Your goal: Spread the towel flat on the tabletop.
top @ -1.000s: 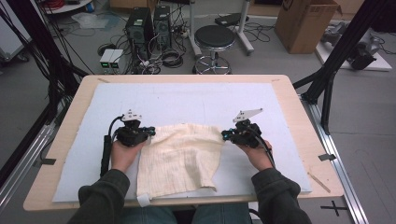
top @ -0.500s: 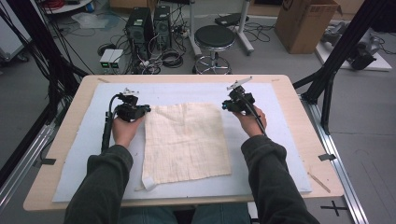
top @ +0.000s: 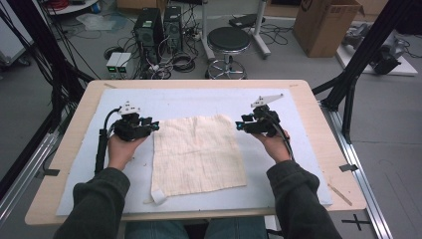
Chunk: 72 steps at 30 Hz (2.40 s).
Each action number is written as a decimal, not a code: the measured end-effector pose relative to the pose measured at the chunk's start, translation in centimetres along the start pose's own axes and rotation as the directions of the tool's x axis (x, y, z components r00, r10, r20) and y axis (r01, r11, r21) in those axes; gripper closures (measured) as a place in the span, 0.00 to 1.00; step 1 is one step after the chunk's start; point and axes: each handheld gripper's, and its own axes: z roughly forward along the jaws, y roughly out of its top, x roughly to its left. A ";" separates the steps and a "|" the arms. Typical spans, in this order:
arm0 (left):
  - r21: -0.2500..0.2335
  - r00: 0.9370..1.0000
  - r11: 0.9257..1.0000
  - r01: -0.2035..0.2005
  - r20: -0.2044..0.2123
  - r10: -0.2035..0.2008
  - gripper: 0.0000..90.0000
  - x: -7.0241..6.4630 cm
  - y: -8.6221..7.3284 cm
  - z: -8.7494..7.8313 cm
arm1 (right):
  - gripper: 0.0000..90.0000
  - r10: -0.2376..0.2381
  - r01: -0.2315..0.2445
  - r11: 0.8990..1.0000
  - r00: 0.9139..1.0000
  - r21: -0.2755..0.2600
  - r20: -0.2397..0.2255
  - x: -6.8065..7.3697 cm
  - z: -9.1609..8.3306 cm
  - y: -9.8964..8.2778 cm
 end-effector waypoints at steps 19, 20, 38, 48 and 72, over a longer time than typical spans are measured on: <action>0.004 0.981 0.994 -0.109 0.163 0.107 0.57 -5.4 -6.1 -5.0 | 0.58 -0.109 0.110 0.994 0.979 -0.005 -0.172 5.8 -2.2 -6.7; 0.005 0.980 0.994 -0.112 0.167 0.109 0.56 -5.6 -6.4 -5.0 | 0.59 -0.116 0.117 0.993 0.979 -0.003 -0.169 5.9 -2.1 -6.9; 0.162 0.951 0.962 -0.220 0.257 0.174 0.56 -6.8 -8.5 -3.8 | 0.63 -0.134 0.155 0.983 0.973 0.097 -0.188 6.8 -0.8 -8.7; 0.161 0.963 0.961 -0.225 0.189 0.194 0.81 -6.7 -8.5 -3.9 | 0.81 -0.118 0.139 0.981 0.981 0.133 -0.153 6.9 -0.4 -8.9; 0.148 0.974 0.972 -0.180 0.164 0.155 0.98 -5.5 -8.3 -4.3 | 0.97 -0.086 0.124 0.980 0.971 0.158 -0.225 8.4 -1.1 -9.2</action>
